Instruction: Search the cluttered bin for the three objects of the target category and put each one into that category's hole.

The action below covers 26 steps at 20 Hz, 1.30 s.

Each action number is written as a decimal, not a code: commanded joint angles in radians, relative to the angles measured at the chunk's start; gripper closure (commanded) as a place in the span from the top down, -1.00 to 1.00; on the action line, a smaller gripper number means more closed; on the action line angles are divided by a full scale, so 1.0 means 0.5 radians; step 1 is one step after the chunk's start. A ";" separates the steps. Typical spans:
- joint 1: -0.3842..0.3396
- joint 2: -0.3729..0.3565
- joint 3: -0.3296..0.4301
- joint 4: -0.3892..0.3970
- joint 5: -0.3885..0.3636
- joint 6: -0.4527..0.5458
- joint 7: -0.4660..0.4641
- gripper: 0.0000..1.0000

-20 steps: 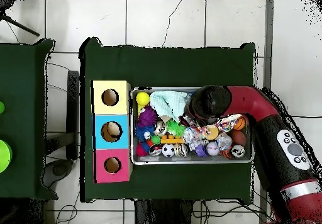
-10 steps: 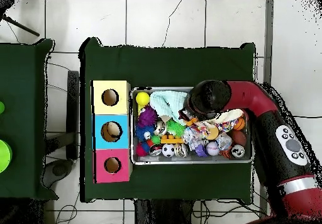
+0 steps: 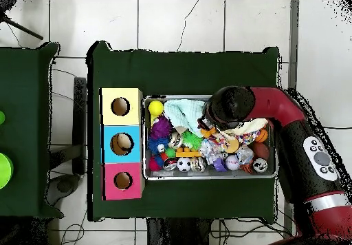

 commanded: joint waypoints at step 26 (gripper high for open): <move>-0.197 -0.128 -0.180 0.405 -0.069 0.073 -0.242 1.00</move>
